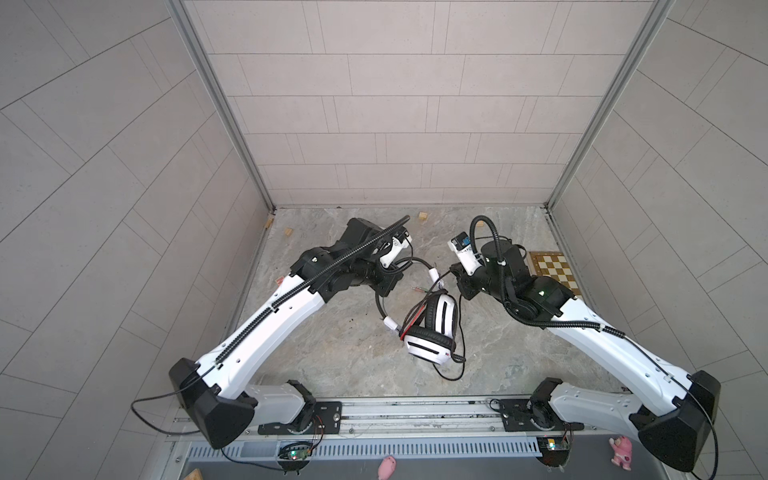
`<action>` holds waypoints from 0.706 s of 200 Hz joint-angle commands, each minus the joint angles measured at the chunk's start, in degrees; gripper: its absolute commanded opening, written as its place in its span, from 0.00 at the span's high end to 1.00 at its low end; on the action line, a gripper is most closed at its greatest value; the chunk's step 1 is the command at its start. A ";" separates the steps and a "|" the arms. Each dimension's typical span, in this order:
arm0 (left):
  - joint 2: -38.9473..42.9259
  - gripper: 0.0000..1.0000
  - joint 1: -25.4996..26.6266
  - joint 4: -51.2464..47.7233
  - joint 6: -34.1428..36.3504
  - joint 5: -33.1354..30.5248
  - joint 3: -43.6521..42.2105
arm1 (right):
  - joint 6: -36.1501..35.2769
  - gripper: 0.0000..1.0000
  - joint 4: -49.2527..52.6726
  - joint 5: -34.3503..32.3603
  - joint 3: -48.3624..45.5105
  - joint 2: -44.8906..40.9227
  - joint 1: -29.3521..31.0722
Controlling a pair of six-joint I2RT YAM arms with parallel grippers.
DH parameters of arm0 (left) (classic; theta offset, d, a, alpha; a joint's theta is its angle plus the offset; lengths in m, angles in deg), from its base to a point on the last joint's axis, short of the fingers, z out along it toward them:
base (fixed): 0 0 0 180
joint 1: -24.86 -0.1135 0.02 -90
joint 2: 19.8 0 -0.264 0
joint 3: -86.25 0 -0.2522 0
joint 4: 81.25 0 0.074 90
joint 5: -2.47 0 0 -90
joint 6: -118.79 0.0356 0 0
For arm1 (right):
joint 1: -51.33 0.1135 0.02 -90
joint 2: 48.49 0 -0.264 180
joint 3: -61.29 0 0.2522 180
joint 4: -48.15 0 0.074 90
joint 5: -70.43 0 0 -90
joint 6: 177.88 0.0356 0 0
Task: Wrap the headphones
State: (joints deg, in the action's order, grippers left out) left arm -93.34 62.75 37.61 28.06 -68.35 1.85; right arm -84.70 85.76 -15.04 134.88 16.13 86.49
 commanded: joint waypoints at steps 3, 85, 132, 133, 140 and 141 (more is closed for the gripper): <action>3.07 1.00 -0.05 5.20 -4.73 5.51 3.62 | 3.49 0.89 -5.20 1.78 -2.05 -0.42 -0.61; 4.61 1.00 -0.08 11.79 -13.97 14.00 10.03 | 15.02 0.82 -27.44 7.96 -9.60 5.71 -0.73; 5.66 1.00 -0.04 14.38 -17.43 12.84 13.83 | 19.35 0.81 -39.58 8.29 -12.97 14.23 -0.78; 5.67 1.00 -0.07 14.40 -17.49 12.78 13.94 | 19.38 0.81 -39.85 8.29 -13.02 14.40 -0.74; 5.79 1.00 -0.10 14.63 -17.98 12.44 14.57 | 19.98 0.81 -41.56 8.50 -13.61 15.55 -0.71; 5.78 1.00 -0.10 14.70 -18.03 12.36 14.66 | 20.04 0.81 -41.85 8.53 -13.69 15.63 -0.80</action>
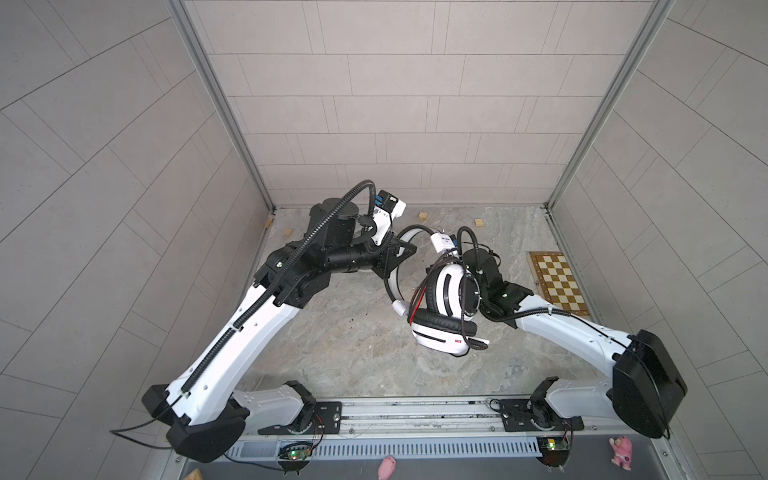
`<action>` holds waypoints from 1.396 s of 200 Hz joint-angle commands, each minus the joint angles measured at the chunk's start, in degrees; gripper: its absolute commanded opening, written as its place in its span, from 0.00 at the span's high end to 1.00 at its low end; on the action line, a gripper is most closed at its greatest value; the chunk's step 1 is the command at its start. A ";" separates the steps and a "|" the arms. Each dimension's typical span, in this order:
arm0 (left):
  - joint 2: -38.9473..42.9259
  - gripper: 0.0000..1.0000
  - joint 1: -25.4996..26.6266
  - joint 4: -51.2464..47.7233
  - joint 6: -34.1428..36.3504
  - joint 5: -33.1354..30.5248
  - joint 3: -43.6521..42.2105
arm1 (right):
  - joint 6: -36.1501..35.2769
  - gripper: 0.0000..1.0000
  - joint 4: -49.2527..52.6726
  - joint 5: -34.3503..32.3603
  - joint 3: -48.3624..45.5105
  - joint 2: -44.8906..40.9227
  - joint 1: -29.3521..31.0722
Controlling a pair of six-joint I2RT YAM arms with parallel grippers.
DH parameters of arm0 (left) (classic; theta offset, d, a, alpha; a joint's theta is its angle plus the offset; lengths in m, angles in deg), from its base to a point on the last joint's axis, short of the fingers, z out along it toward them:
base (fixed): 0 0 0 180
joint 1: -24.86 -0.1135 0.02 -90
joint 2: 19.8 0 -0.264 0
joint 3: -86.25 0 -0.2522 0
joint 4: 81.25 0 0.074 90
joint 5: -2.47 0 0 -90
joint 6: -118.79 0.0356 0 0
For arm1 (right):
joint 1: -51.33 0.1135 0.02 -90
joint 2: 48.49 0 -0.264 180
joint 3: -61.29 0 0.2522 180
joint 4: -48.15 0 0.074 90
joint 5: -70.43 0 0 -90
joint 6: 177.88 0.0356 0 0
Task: Wrap the headphones
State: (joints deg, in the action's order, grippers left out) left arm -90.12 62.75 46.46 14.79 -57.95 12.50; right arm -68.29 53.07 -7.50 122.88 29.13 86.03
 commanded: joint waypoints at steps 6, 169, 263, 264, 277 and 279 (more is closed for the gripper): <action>2.66 1.00 -0.14 5.84 -4.97 1.53 4.51 | 4.07 0.81 -10.38 1.10 -2.13 3.51 -0.39; -9.81 1.00 -21.75 6.93 -30.99 -36.18 5.38 | 0.69 1.00 1.04 -11.73 -17.13 -12.26 13.44; -16.15 1.00 -21.09 4.32 -28.12 -66.07 1.69 | -5.49 1.00 24.80 -21.96 -8.02 -30.22 26.02; -16.20 1.00 -21.10 4.24 -28.20 -66.28 1.54 | -5.56 1.00 24.95 -21.94 -7.84 -30.19 26.12; -17.00 1.00 -21.01 3.56 -28.89 -67.63 -0.69 | -6.60 1.00 26.34 -22.08 -5.86 -30.67 26.82; -17.09 1.00 -20.95 3.55 -28.89 -67.68 -1.07 | -6.77 1.00 26.51 -22.16 -5.48 -30.71 26.98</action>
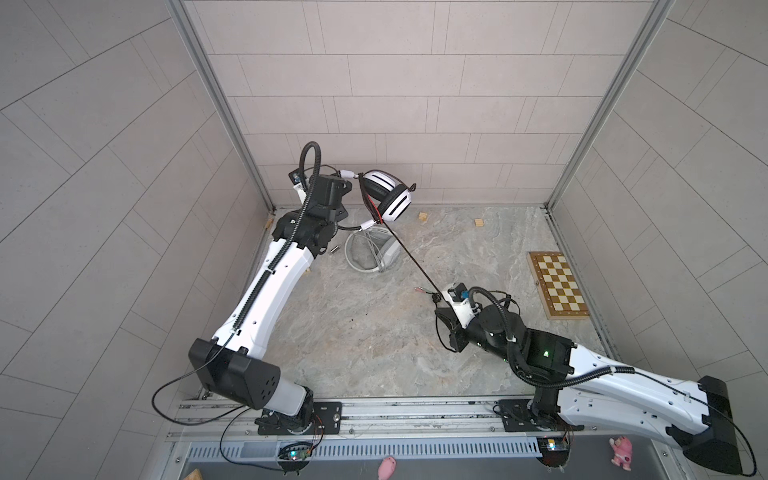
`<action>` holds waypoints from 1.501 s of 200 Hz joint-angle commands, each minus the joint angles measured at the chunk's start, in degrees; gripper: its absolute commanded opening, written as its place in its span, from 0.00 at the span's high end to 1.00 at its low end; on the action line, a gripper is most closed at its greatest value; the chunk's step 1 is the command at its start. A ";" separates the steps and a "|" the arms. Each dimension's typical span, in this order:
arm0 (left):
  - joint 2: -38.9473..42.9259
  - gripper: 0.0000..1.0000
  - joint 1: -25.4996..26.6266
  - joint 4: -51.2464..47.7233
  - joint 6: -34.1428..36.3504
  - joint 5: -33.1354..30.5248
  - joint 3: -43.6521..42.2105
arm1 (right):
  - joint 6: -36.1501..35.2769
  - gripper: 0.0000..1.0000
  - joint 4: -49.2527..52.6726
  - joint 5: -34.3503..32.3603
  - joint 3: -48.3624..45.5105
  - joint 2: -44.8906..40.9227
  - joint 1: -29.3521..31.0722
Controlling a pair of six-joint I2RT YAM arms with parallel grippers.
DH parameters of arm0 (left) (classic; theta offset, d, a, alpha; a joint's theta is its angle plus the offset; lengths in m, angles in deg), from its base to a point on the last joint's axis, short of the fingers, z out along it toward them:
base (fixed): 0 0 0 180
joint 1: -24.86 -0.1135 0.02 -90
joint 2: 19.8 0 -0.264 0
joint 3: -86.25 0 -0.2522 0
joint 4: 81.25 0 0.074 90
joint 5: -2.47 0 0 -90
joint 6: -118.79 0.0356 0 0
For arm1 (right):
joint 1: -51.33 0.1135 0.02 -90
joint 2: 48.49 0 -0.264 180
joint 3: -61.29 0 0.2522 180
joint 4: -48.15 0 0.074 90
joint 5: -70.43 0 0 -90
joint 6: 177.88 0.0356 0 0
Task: Wrap the headphones
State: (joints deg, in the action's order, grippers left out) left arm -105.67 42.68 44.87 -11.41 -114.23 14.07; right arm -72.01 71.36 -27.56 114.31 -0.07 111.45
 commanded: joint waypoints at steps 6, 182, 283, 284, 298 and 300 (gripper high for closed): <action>-1.79 1.00 -0.74 5.14 -2.68 -11.80 -3.71 | -3.53 1.00 8.74 -2.37 3.94 -1.68 1.96; 3.25 1.00 28.05 2.46 35.45 3.00 -15.78 | -19.28 1.00 14.65 -11.96 27.26 0.04 -15.16; 11.90 1.00 28.22 2.80 38.77 39.12 -19.22 | -10.07 1.00 9.96 7.12 24.38 13.94 -33.56; 12.01 1.00 28.22 2.87 38.74 39.37 -19.15 | -9.94 1.00 9.88 7.20 24.28 14.04 -33.57; 13.56 1.00 28.17 3.67 37.45 41.68 -18.45 | -9.21 1.00 8.48 8.52 22.63 15.23 -33.75; 13.87 1.00 28.15 3.80 37.21 41.76 -18.25 | -9.03 1.00 8.30 8.71 22.42 15.32 -33.75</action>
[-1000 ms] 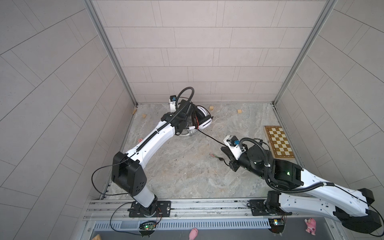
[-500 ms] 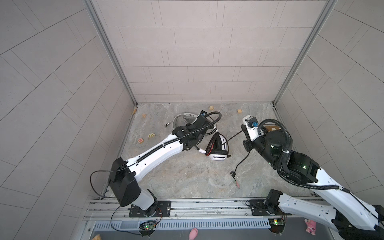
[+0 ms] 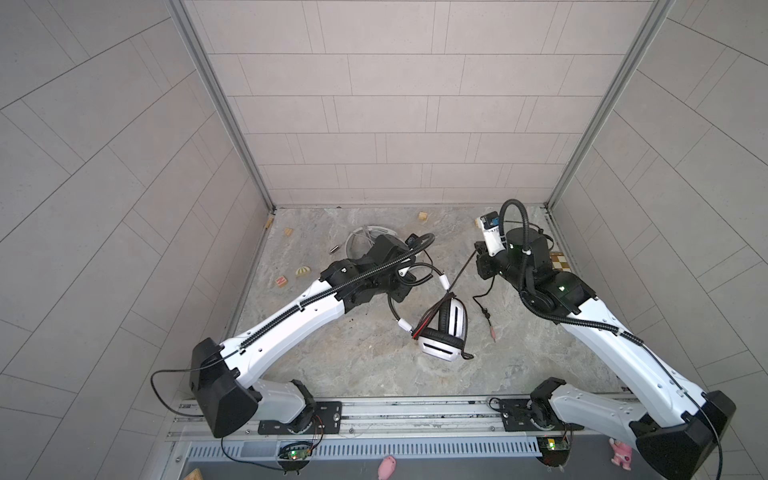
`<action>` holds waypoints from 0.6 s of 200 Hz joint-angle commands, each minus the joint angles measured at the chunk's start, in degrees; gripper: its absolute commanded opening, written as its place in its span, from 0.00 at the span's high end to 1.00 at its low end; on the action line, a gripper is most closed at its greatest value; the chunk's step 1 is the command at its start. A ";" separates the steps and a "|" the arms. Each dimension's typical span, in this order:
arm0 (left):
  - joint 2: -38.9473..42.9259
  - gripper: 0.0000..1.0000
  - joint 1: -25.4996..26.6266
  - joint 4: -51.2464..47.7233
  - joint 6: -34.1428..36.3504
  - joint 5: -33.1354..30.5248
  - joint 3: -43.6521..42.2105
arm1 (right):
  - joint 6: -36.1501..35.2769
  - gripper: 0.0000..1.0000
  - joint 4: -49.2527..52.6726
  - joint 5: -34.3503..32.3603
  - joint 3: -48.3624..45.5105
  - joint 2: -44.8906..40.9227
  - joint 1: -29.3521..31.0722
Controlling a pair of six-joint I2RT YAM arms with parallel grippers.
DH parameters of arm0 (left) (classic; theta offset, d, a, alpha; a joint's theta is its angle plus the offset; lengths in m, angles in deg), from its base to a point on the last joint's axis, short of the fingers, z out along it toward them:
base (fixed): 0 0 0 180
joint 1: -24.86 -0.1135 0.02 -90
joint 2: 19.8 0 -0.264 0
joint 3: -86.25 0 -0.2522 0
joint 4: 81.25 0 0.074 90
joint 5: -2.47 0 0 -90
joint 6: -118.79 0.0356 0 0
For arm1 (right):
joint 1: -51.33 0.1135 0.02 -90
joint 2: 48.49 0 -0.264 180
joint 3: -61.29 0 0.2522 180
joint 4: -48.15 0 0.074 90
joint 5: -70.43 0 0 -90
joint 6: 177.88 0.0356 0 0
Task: Wrap the headphones
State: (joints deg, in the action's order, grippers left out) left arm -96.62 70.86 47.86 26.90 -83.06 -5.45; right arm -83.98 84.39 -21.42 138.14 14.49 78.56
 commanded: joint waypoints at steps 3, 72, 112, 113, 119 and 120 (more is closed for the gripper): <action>5.12 1.00 -0.02 0.93 -1.46 10.57 1.42 | 3.17 1.00 -5.06 2.83 -1.79 0.94 -0.86; 11.58 1.00 -0.12 10.10 -9.70 18.09 5.15 | 10.33 0.97 -16.48 13.12 -11.10 3.03 -0.94; 9.17 1.00 -0.12 9.40 -13.36 21.78 10.37 | 16.26 0.92 -28.50 20.77 -16.16 5.52 -0.94; 9.11 1.00 -0.12 9.37 -13.42 21.84 10.50 | 16.46 0.92 -28.79 20.89 -16.29 5.63 -0.94; 8.84 1.00 -0.12 9.43 -13.80 22.26 11.01 | 17.39 0.92 -30.40 21.66 -16.65 6.40 -0.94; 8.81 1.00 -0.12 9.39 -13.87 22.30 11.08 | 17.51 0.92 -30.53 21.73 -16.71 6.51 -0.94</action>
State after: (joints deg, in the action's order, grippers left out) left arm -87.79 70.37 52.25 18.07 -67.44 0.85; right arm -72.07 63.23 -4.72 123.19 18.71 77.97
